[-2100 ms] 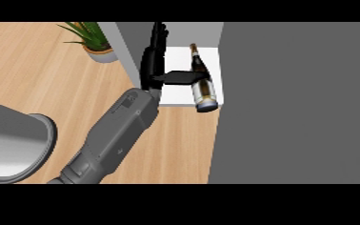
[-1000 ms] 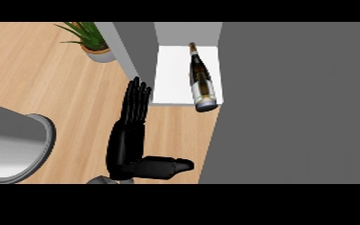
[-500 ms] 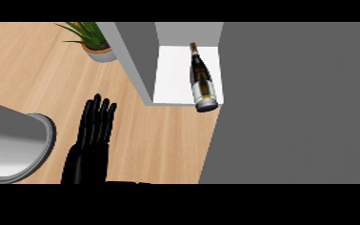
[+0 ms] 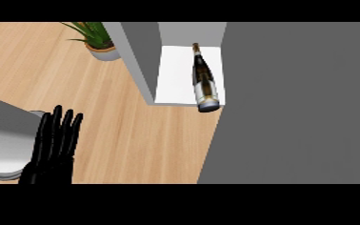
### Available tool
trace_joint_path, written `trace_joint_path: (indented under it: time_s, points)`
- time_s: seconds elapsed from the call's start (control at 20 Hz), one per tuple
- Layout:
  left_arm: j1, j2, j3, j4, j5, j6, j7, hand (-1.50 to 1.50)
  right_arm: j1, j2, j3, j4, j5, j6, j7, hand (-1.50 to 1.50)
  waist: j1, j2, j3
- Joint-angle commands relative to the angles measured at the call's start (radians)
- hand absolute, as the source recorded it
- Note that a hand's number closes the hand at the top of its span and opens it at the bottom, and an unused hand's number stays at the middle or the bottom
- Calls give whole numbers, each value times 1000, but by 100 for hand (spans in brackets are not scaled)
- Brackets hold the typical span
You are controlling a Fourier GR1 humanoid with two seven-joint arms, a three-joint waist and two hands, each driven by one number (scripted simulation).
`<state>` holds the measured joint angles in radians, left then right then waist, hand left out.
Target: Pick up the wine, place it into the cabinet and close the cabinet
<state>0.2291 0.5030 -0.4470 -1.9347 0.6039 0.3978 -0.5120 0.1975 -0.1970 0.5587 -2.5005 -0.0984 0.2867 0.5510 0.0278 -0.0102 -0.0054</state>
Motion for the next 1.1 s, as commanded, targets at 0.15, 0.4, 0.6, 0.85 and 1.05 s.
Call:
trace_joint_path:
  time_s: [0.15,0.4,0.6,0.85,1.05]
  points:
    - [118,85,83,-70,67,-97,-21,-150,-161,190,280,15,59,-116,137,150,25,-2,-2]
    - [145,140,187,-66,150,-185,-12,-150,-364,194,327,109,66,-318,168,150,23,4,-2]
    - [199,174,247,-82,186,-248,-25,-150,-555,195,342,233,68,-492,138,150,30,5,0]
    - [165,201,321,-30,248,-339,-20,-150,-811,194,221,406,-34,-605,144,150,41,13,-1]
    - [154,239,393,-14,310,-388,13,-150,-1018,196,174,596,-145,-689,126,150,50,15,1]
